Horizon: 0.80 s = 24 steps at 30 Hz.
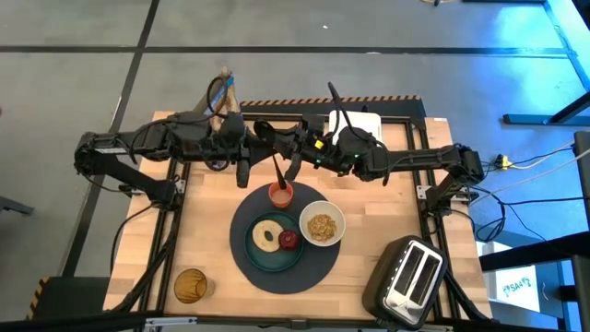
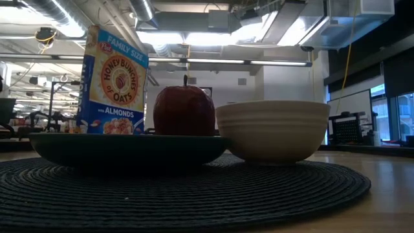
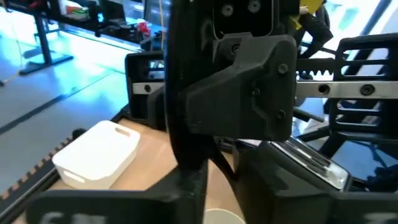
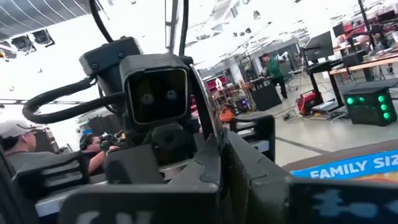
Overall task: Arrange a breakfast setting
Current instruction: Put the spoon on the placemat to the left of the plate
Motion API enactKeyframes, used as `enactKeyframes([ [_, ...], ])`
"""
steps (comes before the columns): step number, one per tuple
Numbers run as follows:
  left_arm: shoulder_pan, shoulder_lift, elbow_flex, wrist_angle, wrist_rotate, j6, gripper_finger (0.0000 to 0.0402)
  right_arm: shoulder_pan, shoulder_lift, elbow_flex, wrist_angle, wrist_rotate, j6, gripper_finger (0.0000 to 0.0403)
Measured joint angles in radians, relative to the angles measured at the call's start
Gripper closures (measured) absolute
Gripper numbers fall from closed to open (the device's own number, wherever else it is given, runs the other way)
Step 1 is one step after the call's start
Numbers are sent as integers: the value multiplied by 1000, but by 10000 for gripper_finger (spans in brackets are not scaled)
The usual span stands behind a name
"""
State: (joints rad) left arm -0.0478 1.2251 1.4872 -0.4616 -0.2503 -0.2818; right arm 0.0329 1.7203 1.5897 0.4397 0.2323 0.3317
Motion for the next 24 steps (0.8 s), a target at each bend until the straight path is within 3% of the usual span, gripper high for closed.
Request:
enactKeyframes([
  [3,0,0,0,-7,3,-19,376,0,-1,0,1,-20,-10,402],
  [6,0,0,0,-22,7,-68,390,-1,-2,2,-7,-24,-12,391],
  [12,-4,-3,-22,-276,-21,-228,398,-16,-30,-2,-157,-48,-34,313],
  [18,-26,-26,-239,-356,44,-440,399,-16,-91,2,-299,7,-47,235],
  [24,-21,-70,-527,-267,145,-643,399,-14,-97,0,-371,20,-33,209],
])
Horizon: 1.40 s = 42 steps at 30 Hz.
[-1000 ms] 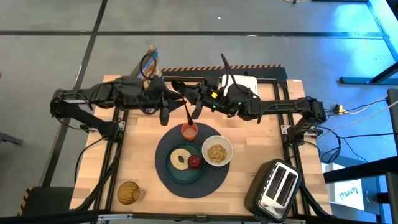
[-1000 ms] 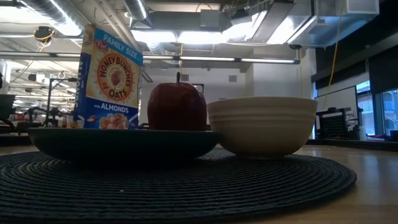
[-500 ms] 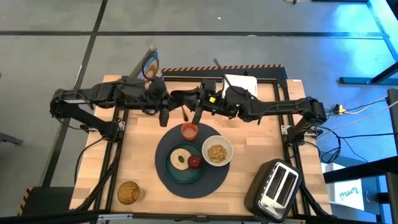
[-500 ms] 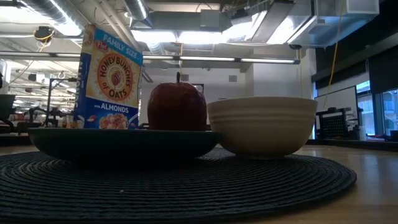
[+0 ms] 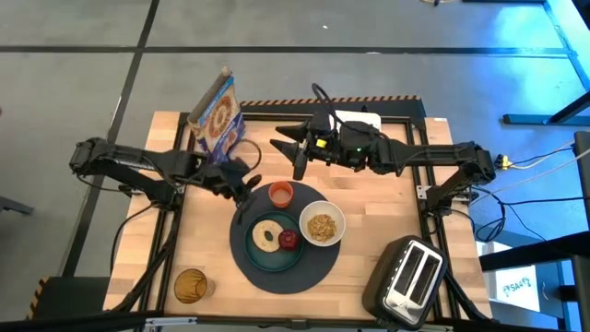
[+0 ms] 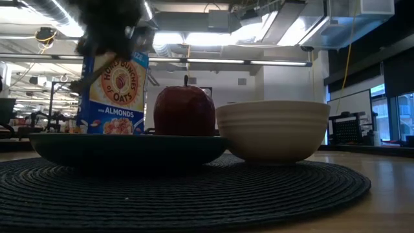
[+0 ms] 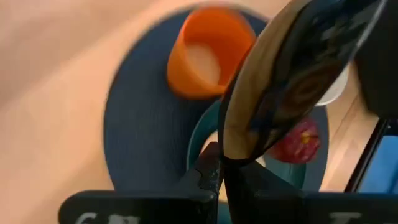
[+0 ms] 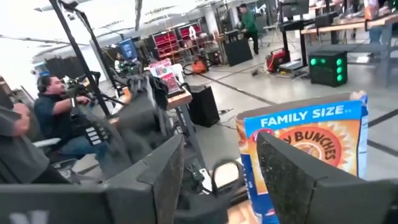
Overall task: Arrange a breakfast setting
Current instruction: Put the spoon on the placemat to the left of the plate
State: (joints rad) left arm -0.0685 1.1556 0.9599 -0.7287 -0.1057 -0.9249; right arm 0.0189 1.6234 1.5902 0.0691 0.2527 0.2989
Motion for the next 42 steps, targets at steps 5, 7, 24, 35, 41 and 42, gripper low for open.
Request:
enactKeyframes([
  [5,-5,-30,-190,180,66,-168,399,0,-1,0,-47,-10,40,208],
  [7,-21,-24,-249,236,71,-226,399,0,-1,0,-60,-10,41,208],
  [24,-87,-22,-513,464,47,-498,393,0,0,0,-105,-10,40,207],
  [35,-94,-51,-519,491,74,-564,392,0,0,0,-129,0,40,207],
  [41,-94,-50,-519,479,93,-566,391,-8,0,0,-130,1,40,207],
  [42,-94,-50,-519,480,92,-566,391,-8,0,0,-130,1,40,207],
])
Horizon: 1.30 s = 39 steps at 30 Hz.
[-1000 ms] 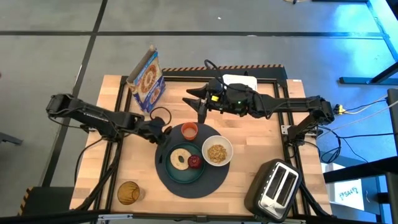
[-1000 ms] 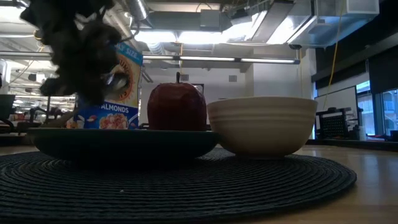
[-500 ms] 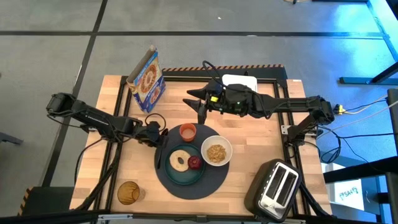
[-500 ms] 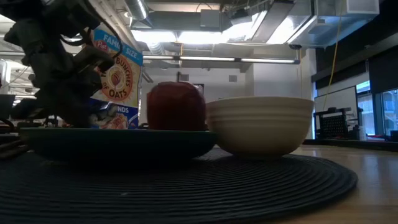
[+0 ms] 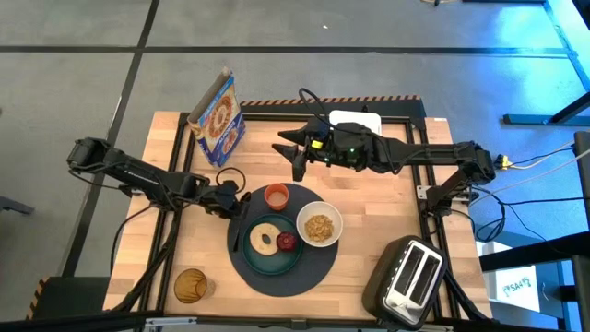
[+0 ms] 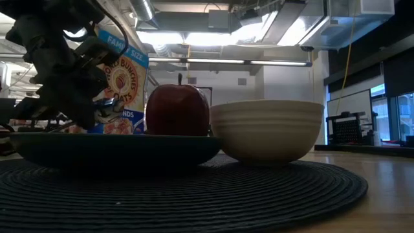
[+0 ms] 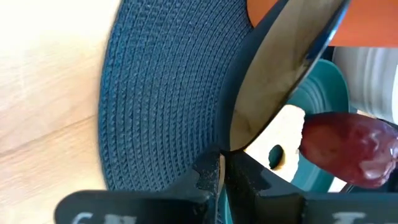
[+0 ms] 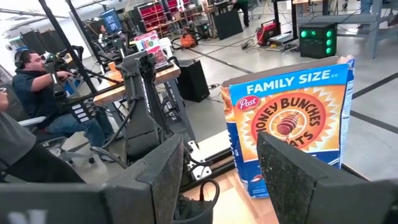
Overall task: Arrange a breakfast setting
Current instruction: Put the spoon on the placemat to the left of the plate, then return to home position
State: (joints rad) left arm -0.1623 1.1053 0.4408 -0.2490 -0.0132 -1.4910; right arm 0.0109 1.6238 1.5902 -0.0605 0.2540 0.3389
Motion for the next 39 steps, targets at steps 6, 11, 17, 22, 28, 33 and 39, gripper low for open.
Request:
enactKeyframes([
  [6,-2,29,-1,1,0,-20,391,0,0,0,-2,0,0,207],
  [11,-23,53,0,35,1,-26,391,1,0,0,-5,0,0,207],
  [17,-42,99,0,41,-3,-56,387,2,0,0,-24,0,14,207],
  [22,-44,104,0,66,-21,-55,353,2,0,0,-26,0,22,207],
  [28,-30,94,0,48,57,-48,293,2,0,0,-26,0,25,207],
  [33,-12,12,0,48,136,4,268,2,-9,-1,-37,9,47,207],
  [39,-6,-192,21,48,99,57,268,0,-86,-1,-171,11,61,207],
])
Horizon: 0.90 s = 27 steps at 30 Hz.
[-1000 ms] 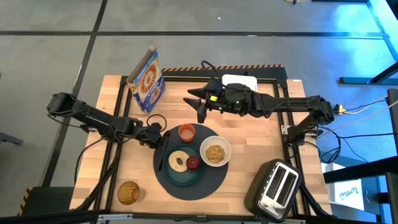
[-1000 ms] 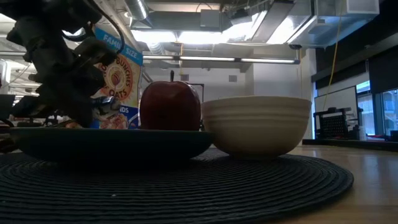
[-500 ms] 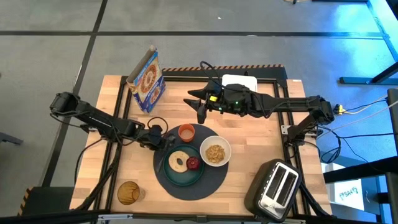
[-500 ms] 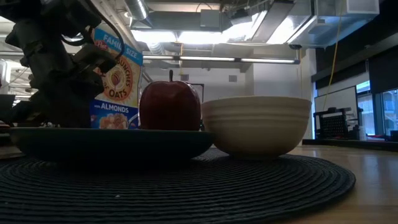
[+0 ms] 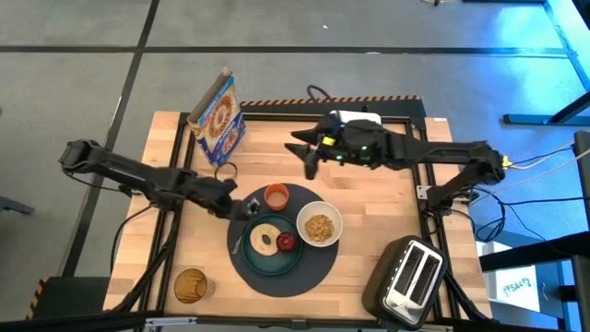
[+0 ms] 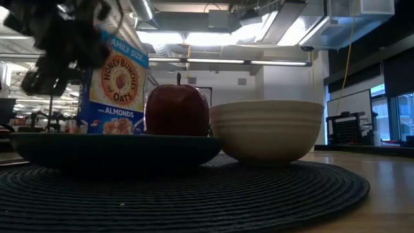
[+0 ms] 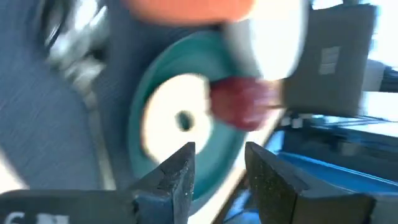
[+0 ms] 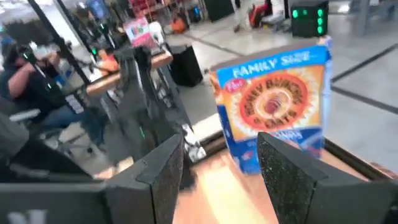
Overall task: Arrange a breakfast setting
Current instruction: Return to home position
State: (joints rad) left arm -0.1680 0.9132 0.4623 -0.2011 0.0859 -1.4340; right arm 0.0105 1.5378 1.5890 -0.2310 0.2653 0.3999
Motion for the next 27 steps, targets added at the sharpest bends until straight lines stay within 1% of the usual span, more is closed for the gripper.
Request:
enactKeyframes([
  [1,-1,-34,13,-5,-23,27,268,0,-18,0,-28,-18,0,208],
  [3,-1,-93,57,2,-72,130,268,1,-58,0,-88,-78,-1,216],
  [5,-2,-138,115,30,-122,329,268,2,-95,0,-148,-122,-4,240],
  [7,-20,-156,186,100,-171,586,268,2,-131,1,-204,-151,-20,280],
  [9,-48,-155,252,166,-219,863,269,3,-161,1,-234,-173,-61,336],
  [10,-62,-146,281,190,-244,974,269,5,-172,1,-257,-187,-85,366],
  [11,-70,-129,307,208,-273,1058,269,17,-183,-3,-269,-198,-100,384],
  [12,-75,-113,332,220,-307,1114,269,33,-197,-16,-265,-202,-113,389],
  [14,-75,-88,354,244,-362,1198,273,65,-230,-67,-248,-189,-116,385],
  [17,-77,-74,348,311,-368,1307,300,129,-301,-194,-156,-157,-97,397],
  [22,-67,-100,275,342,-354,1352,383,207,-462,-466,183,-143,-122,400],
  [23,-60,-110,257,348,-339,1359,392,219,-499,-514,229,-123,-123,401],
  [25,-46,-144,221,358,-321,1384,395,242,-565,-592,284,-35,-123,401],
  [26,-39,-168,205,360,-310,1405,395,253,-600,-625,288,-2,-139,402],
  [27,-32,-194,188,354,-294,1420,398,261,-636,-655,278,10,-168,402],
])
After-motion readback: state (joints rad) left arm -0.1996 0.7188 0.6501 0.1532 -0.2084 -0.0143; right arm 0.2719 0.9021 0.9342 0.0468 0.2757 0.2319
